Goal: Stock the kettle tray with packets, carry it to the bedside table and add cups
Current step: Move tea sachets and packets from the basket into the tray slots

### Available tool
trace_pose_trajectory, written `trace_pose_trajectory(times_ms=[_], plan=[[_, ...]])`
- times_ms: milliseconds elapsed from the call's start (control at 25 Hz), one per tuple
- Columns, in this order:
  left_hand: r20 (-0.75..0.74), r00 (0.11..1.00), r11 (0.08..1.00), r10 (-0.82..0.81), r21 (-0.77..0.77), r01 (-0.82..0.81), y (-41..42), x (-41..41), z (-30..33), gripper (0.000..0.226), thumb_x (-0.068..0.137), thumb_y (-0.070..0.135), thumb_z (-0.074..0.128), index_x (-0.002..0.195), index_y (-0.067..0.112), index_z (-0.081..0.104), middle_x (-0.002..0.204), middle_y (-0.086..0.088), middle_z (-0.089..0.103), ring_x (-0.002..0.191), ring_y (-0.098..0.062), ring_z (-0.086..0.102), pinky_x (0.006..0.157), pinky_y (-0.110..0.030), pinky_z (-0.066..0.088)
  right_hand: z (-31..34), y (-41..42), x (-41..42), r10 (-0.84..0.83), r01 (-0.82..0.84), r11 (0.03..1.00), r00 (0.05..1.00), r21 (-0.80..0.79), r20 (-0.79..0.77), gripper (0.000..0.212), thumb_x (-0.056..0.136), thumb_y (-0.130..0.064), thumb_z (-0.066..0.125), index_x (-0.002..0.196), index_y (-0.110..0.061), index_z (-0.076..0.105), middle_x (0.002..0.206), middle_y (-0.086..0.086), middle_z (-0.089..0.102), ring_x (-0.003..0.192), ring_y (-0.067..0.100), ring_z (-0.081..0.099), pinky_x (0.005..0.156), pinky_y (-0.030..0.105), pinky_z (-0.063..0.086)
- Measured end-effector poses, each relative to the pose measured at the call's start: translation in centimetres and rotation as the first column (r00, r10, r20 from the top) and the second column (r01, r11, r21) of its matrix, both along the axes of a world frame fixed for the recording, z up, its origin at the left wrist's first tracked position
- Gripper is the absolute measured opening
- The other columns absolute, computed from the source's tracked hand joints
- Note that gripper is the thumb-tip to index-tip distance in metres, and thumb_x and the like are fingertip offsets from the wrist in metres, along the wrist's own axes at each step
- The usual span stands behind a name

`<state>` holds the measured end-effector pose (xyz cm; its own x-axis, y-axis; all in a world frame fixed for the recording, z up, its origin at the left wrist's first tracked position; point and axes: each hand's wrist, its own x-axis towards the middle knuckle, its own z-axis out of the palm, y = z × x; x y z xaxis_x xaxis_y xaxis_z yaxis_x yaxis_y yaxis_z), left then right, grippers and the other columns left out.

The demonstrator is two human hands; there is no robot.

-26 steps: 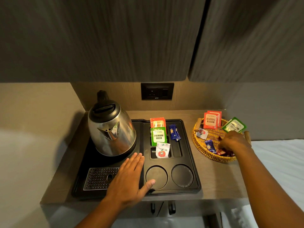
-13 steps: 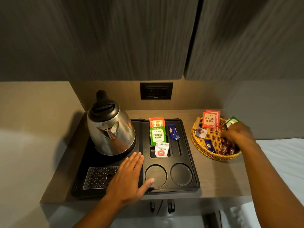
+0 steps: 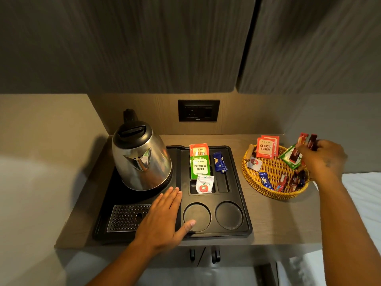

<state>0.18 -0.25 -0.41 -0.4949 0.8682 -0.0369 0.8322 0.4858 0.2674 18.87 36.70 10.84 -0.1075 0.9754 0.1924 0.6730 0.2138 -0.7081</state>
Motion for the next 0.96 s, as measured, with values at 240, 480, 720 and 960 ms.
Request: trace_pose_trajectory(times_ms=[240,480,720,960], plan=[[0.009,1.0,1.0,-0.002,0.004,0.002,0.1,0.0,0.0,0.094,0.083,0.085,0.01,0.155,0.025,0.002,0.162,0.008,-0.003,0.147,-0.008,-0.011,0.119,-0.034,-0.002,-2.8,-8.2,-7.4,0.409,-0.364,0.823,0.912,-0.436,0.011,0.015,0.079,-0.028,0.076,0.077,-0.019,0.065,0.075,0.001,0.066,0.066,0.013,0.064,0.052,0.026,0.047],[-0.004,1.0,0.999,-0.002,0.032,0.002,-0.1,-0.1,-0.1,0.092,0.085,0.083,0.013,0.155,0.024,0.006,0.163,0.006,0.003,0.147,-0.007,-0.009,0.12,-0.035,0.001,-6.9,-10.4,-12.6,0.519,-0.331,0.775,0.82,-0.539,0.242,0.034,0.069,-0.028,0.085,0.091,-0.009,0.068,0.088,0.009,0.07,0.077,0.024,0.067,0.062,0.032,0.053],[-0.032,0.999,0.997,-0.019,0.077,0.021,0.1,-0.1,-0.4,0.093,0.086,0.083,0.016,0.154,0.021,0.011,0.163,0.003,0.009,0.148,-0.01,-0.003,0.12,-0.037,0.004,-6.3,-10.3,-12.4,0.514,-0.323,0.769,0.825,-0.552,0.234,0.035,0.062,-0.026,0.09,0.08,-0.007,0.067,0.074,0.011,0.07,0.063,0.025,0.07,0.061,0.041,0.061],[0.061,0.997,0.978,0.049,0.201,-0.06,-0.7,0.4,0.7,0.082,0.089,0.073,0.031,0.148,0.015,0.034,0.154,-0.002,0.035,0.144,-0.017,0.025,0.116,-0.035,0.024,-7.7,-10.8,-8.2,0.425,-0.37,0.903,0.846,-0.22,0.323,0.029,0.081,-0.037,0.072,0.075,-0.01,0.064,0.062,0.004,0.059,0.056,0.018,0.058,0.048,0.027,0.045]])
